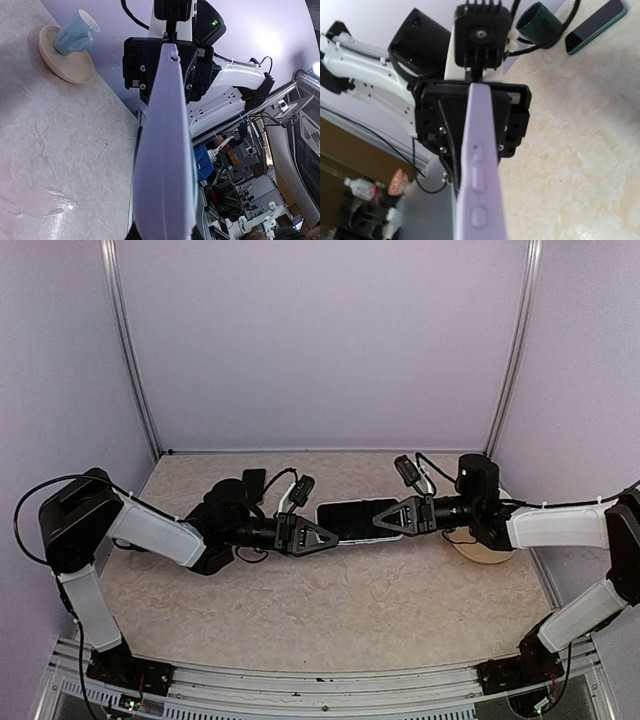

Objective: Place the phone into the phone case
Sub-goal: Press the phone with the phone case, then press the bottom right corner of the phone case.

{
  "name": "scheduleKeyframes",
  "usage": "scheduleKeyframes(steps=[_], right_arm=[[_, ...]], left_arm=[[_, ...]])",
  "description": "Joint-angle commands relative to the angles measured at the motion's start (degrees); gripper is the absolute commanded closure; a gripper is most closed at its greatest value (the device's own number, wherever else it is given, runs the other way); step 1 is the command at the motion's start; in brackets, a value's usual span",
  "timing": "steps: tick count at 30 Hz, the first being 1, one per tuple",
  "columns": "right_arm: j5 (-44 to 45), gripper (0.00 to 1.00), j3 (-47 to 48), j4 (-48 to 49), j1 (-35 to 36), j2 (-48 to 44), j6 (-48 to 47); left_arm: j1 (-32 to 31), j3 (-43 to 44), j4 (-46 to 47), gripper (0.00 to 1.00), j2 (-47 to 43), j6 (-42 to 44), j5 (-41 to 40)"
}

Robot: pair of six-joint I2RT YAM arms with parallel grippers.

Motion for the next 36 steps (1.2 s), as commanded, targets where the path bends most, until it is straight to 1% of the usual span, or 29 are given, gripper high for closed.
scheduleKeyframes(steps=[1,3,6,7,8,10,11,12,14,17,20,22,25,28,32,36], right_arm=[[8.81,0.95,-0.97,9.37,-1.33,2.93,7.77],[9.10,0.96,-1.18,8.81,-1.33,3.99,10.15],[9.52,0.96,-1.82,9.58,-1.33,5.08,13.11],[9.58,0.96,-2.12,10.43,-1.31,5.33,14.33],[9.51,0.96,-2.54,11.96,-1.32,5.49,15.60],[9.56,0.96,-3.03,14.31,-1.28,5.61,17.60],[9.65,0.96,-3.04,14.96,-1.20,5.65,17.87],[9.79,0.96,-2.94,15.20,-1.11,5.55,17.71],[10.73,0.96,-2.71,14.55,-0.90,5.21,16.92],[12.51,0.96,-2.93,13.75,-0.63,4.71,15.37],[13.56,0.96,-3.96,15.41,-0.38,4.39,15.88],[14.15,0.96,-4.86,17.51,-0.23,4.09,16.77],[15.23,0.96,-5.73,19.01,0.03,3.49,17.75],[16.50,0.96,-6.43,20.10,0.25,2.84,18.66],[18.11,0.96,-7.62,22.32,0.43,2.32,20.77],[19.39,0.96,-7.78,22.73,0.93,2.13,21.11]], left_arm=[[-1.52,0.50,3.96,1.00,-1.44,0.36,4.00],[-1.36,0.46,1.58,1.00,-2.76,2.74,3.62],[-1.46,1.34,-7.57,1.00,-5.09,9.10,2.23],[-1.64,1.82,-10.59,0.98,-6.37,11.61,1.45],[-1.80,2.23,-13.56,0.89,-7.26,13.71,0.74],[-2.03,2.37,-15.28,0.63,-8.19,15.04,-0.63],[-2.03,2.33,-15.30,0.54,-8.15,14.68,-1.34],[-1.99,2.51,-15.62,0.48,-7.89,13.86,-2.47],[-2.04,2.40,-14.15,0.44,-6.41,12.17,-3.60],[-2.43,1.36,-5.75,0.42,-3.43,5.92,-3.85],[-2.57,0.72,1.47,0.41,-0.54,1.13,-5.57],[-2.59,0.75,4.18,0.42,0.51,-0.35,-6.94],[-2.58,1.48,5.06,0.44,1.72,-0.94,-8.46],[-2.58,2.05,5.31,0.48,2.29,-0.82,-9.68],[-2.64,2.54,6.76,0.61,2.77,-1.60,-10.14],[-2.58,2.63,7.17,0.78,3.08,-1.82,-11.17]])
